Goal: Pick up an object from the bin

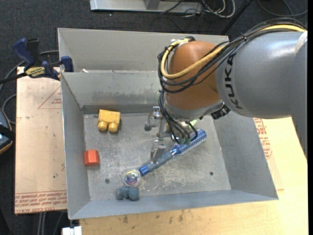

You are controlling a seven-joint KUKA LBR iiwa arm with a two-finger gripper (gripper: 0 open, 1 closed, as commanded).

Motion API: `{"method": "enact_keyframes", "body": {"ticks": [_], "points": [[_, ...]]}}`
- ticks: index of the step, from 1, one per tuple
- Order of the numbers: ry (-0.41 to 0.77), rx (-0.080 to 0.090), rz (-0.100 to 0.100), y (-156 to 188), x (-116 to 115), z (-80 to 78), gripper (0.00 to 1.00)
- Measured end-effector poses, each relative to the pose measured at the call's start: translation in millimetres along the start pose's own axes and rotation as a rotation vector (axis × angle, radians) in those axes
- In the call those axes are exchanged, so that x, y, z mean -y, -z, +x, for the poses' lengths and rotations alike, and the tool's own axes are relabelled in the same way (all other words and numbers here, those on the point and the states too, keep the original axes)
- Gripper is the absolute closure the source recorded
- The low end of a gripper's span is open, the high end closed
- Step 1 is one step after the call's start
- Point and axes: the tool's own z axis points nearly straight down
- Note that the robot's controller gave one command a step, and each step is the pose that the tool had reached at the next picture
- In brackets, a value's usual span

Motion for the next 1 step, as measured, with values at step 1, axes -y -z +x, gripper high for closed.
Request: {"method": "enact_keyframes", "body": {"ticks": [1], "points": [[0.219, 0.006, 0.003, -26.9, 97.7, -0.3, 0.0]]}}
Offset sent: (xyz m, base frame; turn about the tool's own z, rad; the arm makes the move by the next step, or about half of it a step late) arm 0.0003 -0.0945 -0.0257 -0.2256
